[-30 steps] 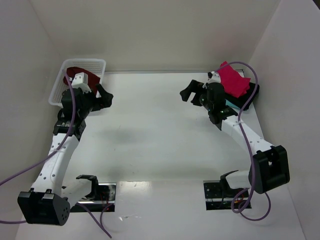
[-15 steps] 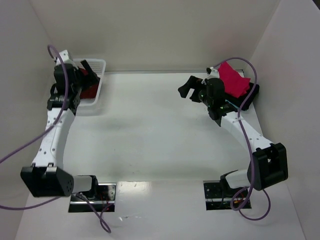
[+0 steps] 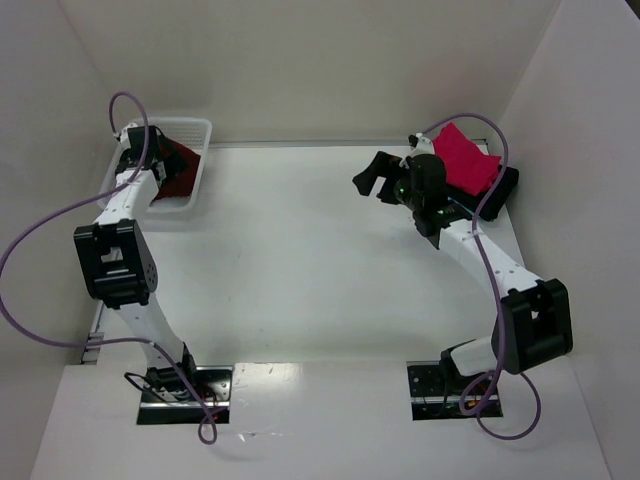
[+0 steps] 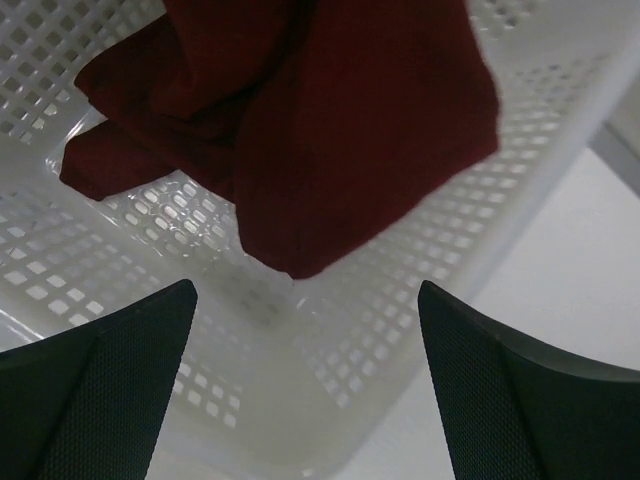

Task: Fold and stack the t-shirts
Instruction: Grab crumpled tshirt from bin with the left arm

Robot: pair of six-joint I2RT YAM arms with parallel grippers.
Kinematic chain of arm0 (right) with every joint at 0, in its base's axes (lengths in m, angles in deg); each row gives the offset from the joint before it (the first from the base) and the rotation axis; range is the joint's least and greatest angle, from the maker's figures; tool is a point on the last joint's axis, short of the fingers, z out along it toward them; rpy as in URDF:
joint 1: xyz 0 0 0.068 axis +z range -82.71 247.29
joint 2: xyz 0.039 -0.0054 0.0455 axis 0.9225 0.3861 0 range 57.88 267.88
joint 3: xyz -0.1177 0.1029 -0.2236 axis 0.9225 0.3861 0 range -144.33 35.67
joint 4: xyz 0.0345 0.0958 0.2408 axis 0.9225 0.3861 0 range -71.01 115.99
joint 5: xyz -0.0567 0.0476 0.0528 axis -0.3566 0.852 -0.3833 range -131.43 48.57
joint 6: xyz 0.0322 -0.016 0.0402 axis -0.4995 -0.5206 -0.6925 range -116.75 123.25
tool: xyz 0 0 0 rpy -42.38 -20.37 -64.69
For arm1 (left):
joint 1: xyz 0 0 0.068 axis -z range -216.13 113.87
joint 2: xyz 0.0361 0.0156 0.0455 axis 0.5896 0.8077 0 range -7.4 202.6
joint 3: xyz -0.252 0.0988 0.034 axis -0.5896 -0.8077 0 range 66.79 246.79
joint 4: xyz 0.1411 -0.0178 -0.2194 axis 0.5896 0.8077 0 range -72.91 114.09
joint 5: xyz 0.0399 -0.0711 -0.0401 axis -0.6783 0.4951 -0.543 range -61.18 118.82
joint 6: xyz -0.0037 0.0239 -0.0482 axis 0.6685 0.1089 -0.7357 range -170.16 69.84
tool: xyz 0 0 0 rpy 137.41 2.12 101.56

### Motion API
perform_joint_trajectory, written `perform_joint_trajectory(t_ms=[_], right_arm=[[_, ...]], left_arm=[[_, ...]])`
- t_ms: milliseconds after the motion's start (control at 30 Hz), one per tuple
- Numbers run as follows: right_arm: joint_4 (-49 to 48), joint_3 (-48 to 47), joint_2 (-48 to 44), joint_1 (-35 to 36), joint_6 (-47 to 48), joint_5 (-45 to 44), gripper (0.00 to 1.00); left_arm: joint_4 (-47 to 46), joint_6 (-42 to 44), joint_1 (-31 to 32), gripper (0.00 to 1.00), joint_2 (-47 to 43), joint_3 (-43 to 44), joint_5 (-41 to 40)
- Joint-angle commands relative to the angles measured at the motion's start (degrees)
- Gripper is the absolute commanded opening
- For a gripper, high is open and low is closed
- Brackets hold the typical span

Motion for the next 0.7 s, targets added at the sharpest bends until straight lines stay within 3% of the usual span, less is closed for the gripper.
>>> perform_joint_trajectory(t_ms=[0, 233, 400, 567, 600, 667], right_arm=[[-0.22, -3.25, 0.51, 0.04, 0.74, 1.96, 1.00], [-0.75, -2.19, -0.54, 0.04, 0.21, 1.43, 1.00], [-0.75, -2.72, -0.68, 0.04, 0.74, 0.90, 1.00], [-0.75, -2.72, -1.07, 0.04, 0.74, 0.38, 1.00], [-0.75, -2.72, -1.48, 0.04, 0.74, 0.37, 1.00], [-0.75, -2.72, -1.94, 0.04, 0.74, 0.37, 1.00]], left_arm=[[-5.03, -1.81, -0.53, 0.99, 3.41, 3.73, -4.75], [-7.35, -2.42, -0.53, 0.96, 10.24, 6.50, -6.97], [-9.02, -2.95, -0.53, 0.79, 12.68, 7.69, -4.86], [-10.60, -1.91, -0.53, 0.79, 13.13, 7.16, -5.92], [-10.69, -1.81, -0.53, 0.76, 13.13, 7.16, -6.01], [-10.69, -1.19, -0.53, 0.59, 13.13, 7.16, -5.22]])
